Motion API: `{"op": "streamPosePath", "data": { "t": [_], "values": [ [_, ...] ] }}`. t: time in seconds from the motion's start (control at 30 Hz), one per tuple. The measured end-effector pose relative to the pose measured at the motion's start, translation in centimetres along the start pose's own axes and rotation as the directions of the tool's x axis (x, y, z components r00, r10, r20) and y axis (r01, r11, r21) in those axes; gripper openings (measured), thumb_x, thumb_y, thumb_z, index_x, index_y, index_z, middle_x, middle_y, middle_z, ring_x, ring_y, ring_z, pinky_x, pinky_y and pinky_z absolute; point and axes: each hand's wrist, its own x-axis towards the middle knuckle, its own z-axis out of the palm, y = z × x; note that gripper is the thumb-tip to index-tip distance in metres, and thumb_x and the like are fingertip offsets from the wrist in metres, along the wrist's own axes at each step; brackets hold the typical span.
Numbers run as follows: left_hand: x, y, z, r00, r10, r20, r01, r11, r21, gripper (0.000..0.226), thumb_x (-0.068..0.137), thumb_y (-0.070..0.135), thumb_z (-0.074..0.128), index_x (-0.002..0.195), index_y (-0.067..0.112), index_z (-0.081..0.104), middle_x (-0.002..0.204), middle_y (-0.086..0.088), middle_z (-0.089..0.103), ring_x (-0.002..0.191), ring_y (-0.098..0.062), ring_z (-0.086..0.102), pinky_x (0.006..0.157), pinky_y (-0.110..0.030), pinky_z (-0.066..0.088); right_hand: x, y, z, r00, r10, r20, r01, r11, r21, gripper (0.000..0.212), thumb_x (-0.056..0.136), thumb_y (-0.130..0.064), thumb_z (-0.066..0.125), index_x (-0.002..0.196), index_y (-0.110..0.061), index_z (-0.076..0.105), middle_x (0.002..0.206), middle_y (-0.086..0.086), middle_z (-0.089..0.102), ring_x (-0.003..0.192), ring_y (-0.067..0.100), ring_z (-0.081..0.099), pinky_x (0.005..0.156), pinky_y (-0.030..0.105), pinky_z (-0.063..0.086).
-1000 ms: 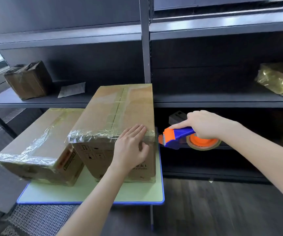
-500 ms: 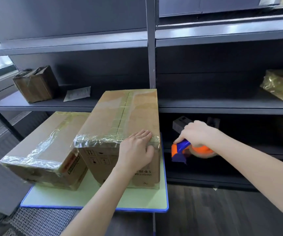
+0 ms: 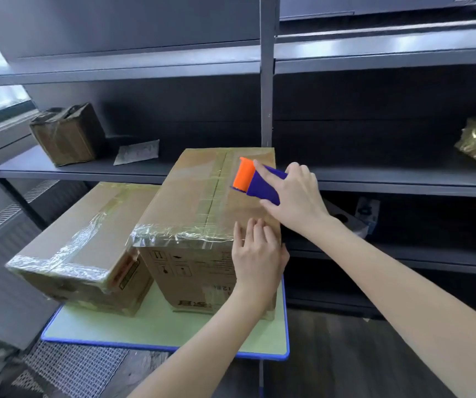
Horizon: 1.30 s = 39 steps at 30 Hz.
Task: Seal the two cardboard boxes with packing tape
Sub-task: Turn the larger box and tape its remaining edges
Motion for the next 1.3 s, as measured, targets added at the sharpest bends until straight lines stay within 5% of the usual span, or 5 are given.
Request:
{"op": "streamPosePath", "data": {
  "t": [0.27,0.6,0.77,1.0,1.3],
  "values": [
    [-2.4,-3.9,-1.1,0.976,0.194,-0.102,-0.213,0.952,-0.221,0.042,0.077,0.029,0.067,0.107,-0.001,0.068,0.117,-0.011,0.066,0.114,-0.021,0.060,0.100,-0.037,0.046,1.2,-3.9,2.8,0.997,-0.075,-0.005,0.074,0.995,-0.069,0.070,0.086,-0.037,0.061,0.145,-0.039,0.023,0.103,0.012,0.047,0.097,0.028,0.042,0.080,0.037,0.034],
    [-4.9,-17.4,-4.4,0.894,-0.328,-0.305,0.197,0.900,-0.390,0.022,0.087,0.011,0.050,0.101,0.004,0.064,0.094,-0.006,0.067,0.083,-0.014,0.055,0.077,-0.023,0.039,0.3,-8.8,2.2,0.972,-0.104,-0.210,0.108,0.994,0.011,0.037,0.080,-0.012,0.065,0.118,-0.014,0.065,0.129,0.022,0.050,0.123,0.045,0.041,0.100,0.055,0.036],
    [-5.5,-23.4,-4.5,0.823,-0.565,-0.065,0.479,0.751,-0.454,0.021,0.098,0.022,0.042,0.101,0.008,0.057,0.090,-0.008,0.062,0.080,-0.023,0.056,0.068,-0.036,0.043,2.0,-13.6,3.0,0.949,-0.313,0.026,0.302,0.933,0.193,0.038,0.086,-0.007,0.060,0.123,-0.012,0.060,0.130,0.017,0.051,0.127,0.033,0.041,0.103,0.048,0.037],
    [-4.3,-25.8,-4.1,0.824,-0.452,0.341,0.549,0.488,-0.679,0.043,0.097,0.038,0.043,0.071,0.012,0.064,0.069,0.001,0.067,0.067,-0.010,0.062,0.069,-0.031,0.048,4.4,-18.3,6.6,0.865,-0.416,0.281,0.255,0.846,0.469,0.038,0.100,-0.019,0.039,0.138,-0.018,0.044,0.149,0.001,0.035,0.142,0.018,0.017,0.111,0.028,0.016],
    [-3.8,-26.5,-3.3,0.890,-0.369,0.267,0.451,0.632,-0.630,0.033,0.091,0.036,0.059,0.070,0.013,0.070,0.063,0.005,0.067,0.062,-0.005,0.060,0.061,-0.019,0.044,4.6,-19.2,8.0,0.858,-0.406,0.315,0.202,0.831,0.519,0.041,0.100,-0.024,0.039,0.140,-0.015,0.040,0.151,-0.002,0.030,0.142,0.011,0.016,0.106,0.013,0.006]
  ]
}}
